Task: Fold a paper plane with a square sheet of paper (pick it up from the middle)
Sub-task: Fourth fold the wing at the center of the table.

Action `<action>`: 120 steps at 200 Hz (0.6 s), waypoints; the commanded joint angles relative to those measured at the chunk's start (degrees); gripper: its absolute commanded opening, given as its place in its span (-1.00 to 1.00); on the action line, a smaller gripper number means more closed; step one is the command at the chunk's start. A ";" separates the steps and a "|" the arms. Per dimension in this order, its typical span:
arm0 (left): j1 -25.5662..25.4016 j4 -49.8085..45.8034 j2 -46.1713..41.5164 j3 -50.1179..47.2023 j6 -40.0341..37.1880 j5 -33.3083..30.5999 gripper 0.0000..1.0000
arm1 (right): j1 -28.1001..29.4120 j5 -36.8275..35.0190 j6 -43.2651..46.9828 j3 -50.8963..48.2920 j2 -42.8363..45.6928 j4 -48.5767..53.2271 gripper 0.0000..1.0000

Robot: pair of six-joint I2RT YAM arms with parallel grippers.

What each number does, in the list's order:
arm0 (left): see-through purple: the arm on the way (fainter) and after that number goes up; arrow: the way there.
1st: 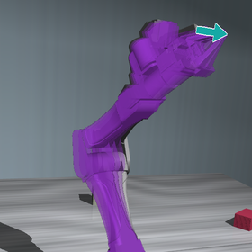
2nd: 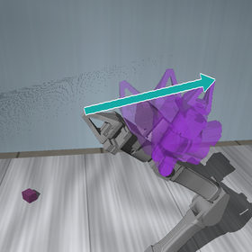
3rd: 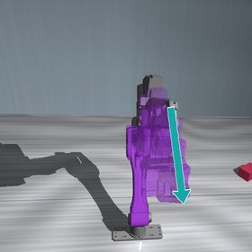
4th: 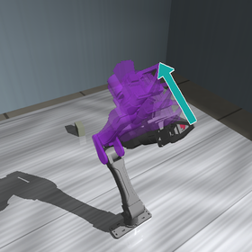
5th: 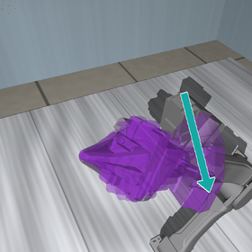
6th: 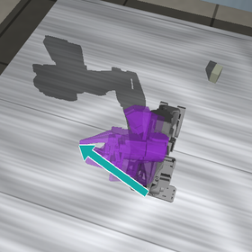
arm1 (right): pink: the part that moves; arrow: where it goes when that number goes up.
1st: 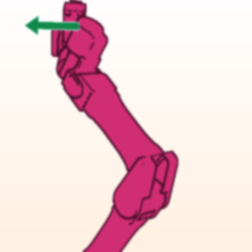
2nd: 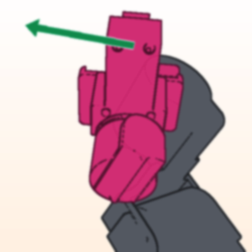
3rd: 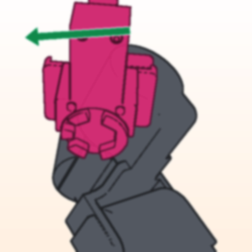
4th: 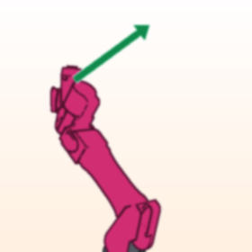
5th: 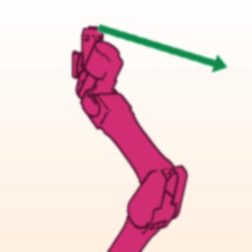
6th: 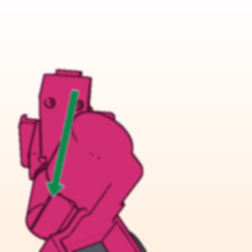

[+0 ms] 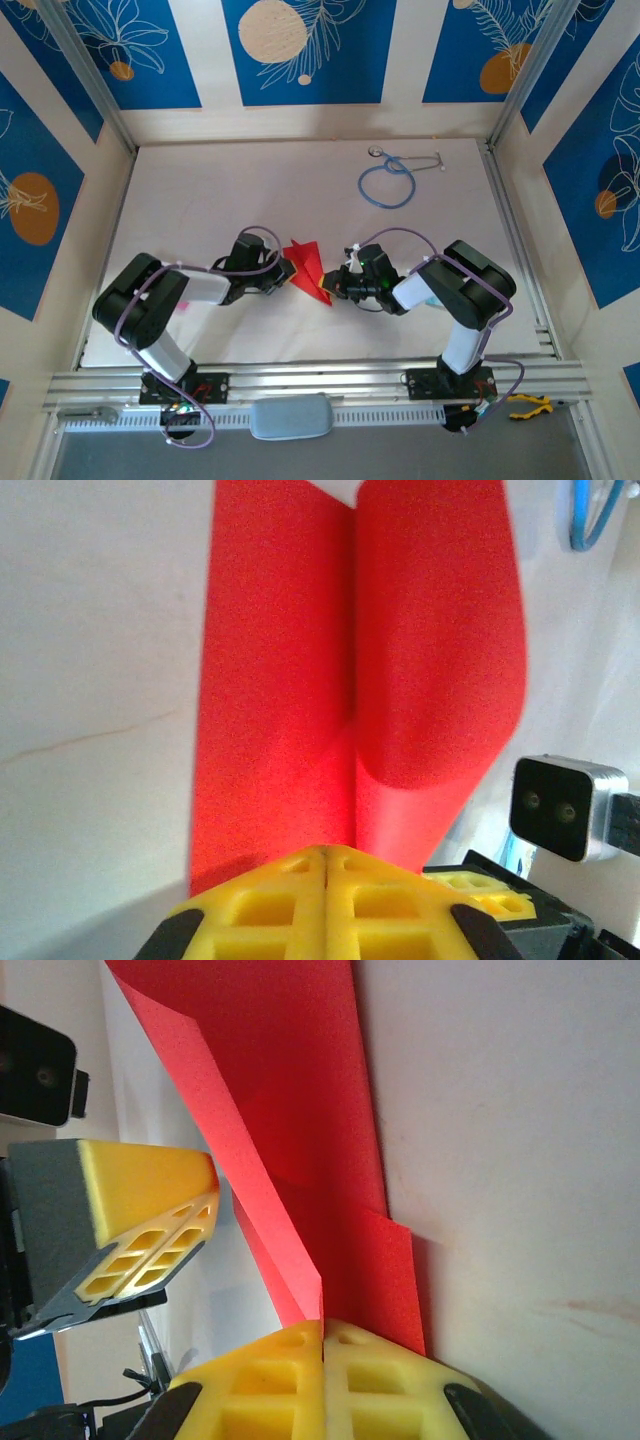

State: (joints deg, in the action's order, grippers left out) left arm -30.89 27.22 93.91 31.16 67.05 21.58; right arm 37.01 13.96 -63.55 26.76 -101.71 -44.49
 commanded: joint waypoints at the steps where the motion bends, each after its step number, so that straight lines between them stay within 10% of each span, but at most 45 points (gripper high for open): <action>1: -0.68 1.13 -0.62 2.79 -3.38 3.15 -0.87 | -0.10 -0.68 -0.14 -0.97 -2.17 2.35 -0.93; 120: -2.01 4.39 9.30 9.58 -3.26 7.72 -0.91 | -0.76 -0.33 -0.96 -1.76 -2.89 0.98 -0.93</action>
State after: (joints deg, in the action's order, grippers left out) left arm -32.18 31.07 101.86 38.70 64.77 28.14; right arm 36.47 15.05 -64.25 26.44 -102.35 -46.09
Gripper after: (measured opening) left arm 0.061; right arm 0.045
